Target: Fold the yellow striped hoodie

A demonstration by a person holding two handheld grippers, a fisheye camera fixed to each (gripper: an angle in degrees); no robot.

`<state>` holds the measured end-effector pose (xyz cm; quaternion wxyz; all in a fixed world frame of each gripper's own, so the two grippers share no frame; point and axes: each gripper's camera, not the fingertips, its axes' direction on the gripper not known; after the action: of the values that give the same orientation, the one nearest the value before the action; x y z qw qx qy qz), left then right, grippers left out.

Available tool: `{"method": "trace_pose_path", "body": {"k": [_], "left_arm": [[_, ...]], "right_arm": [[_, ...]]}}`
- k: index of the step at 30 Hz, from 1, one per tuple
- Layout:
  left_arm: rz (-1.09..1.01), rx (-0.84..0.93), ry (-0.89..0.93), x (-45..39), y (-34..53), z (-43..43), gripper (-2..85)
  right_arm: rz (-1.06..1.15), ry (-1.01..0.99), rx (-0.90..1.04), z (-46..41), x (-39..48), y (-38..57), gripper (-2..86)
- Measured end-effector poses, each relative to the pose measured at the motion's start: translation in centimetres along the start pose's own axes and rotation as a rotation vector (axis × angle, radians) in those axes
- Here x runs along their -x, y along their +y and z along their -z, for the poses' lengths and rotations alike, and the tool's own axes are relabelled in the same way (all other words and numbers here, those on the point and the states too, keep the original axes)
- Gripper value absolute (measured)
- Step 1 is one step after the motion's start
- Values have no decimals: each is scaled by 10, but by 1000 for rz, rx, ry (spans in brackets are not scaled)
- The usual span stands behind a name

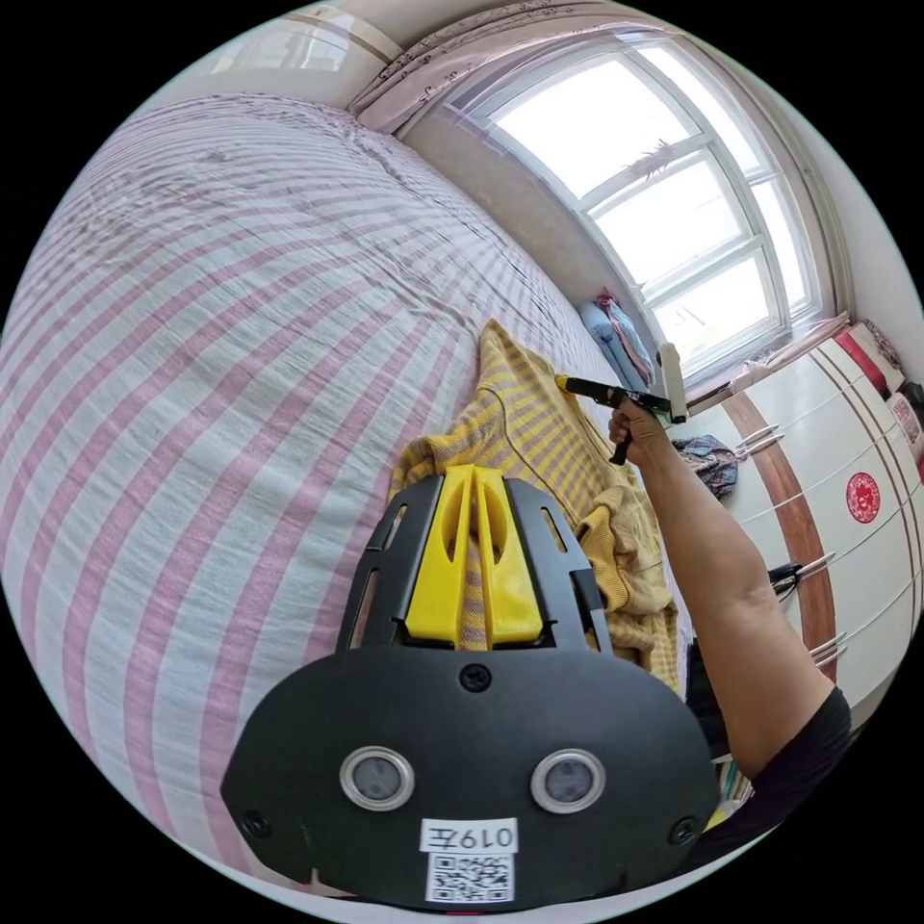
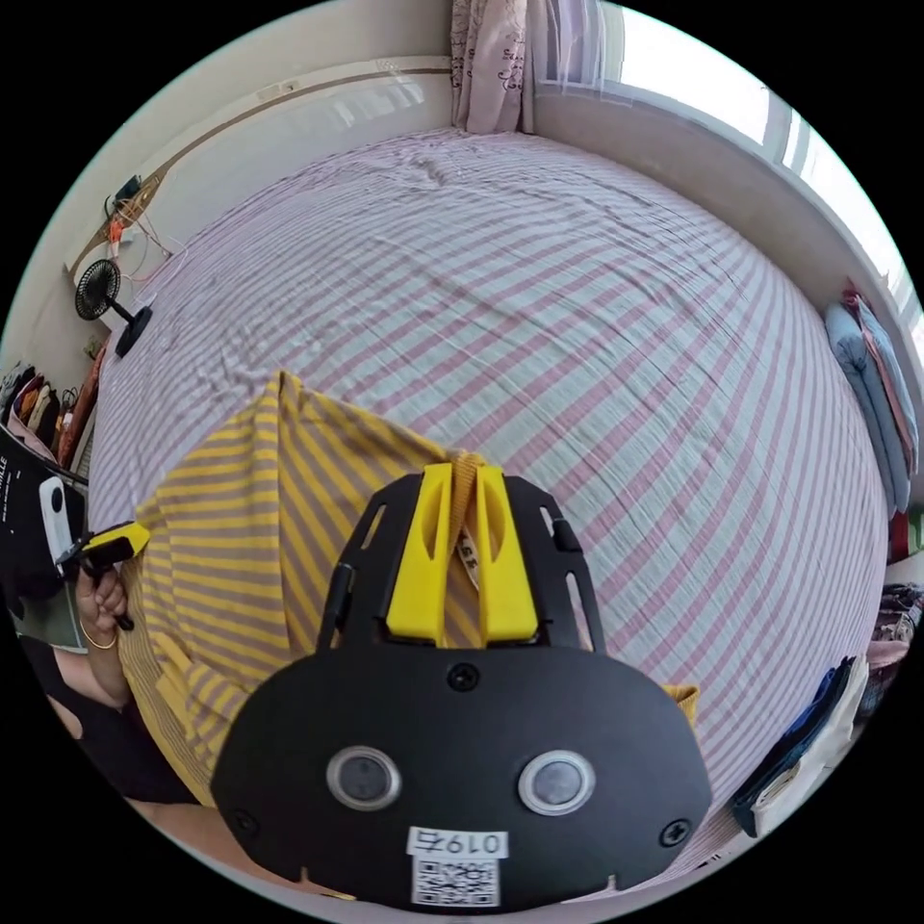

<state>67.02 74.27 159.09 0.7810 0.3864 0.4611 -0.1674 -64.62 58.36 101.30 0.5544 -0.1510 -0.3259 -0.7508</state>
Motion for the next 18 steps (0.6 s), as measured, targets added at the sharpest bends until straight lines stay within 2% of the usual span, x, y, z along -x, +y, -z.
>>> {"method": "trace_pose_path", "body": {"k": [5, 8, 11, 13, 18], "left_arm": [[15, 8, 31, 2, 13, 7, 8], [-9, 8, 47, -3, 20, 12, 8], [-95, 21, 97, -15, 27, 17, 9], [-165, 14, 136, -25, 31, 23, 9], [-348, -4, 136, -62, 50, 47, 9]], "right_arm": [[-38, -38, 5, -1, 7, 32, 91], [-30, 1, -57, 25, 19, 70, 64], [42, 86, -220, 74, 55, 137, 14], [53, 127, -391, 122, 94, 218, 0], [-69, 155, -577, 190, 184, 410, -7]]}}
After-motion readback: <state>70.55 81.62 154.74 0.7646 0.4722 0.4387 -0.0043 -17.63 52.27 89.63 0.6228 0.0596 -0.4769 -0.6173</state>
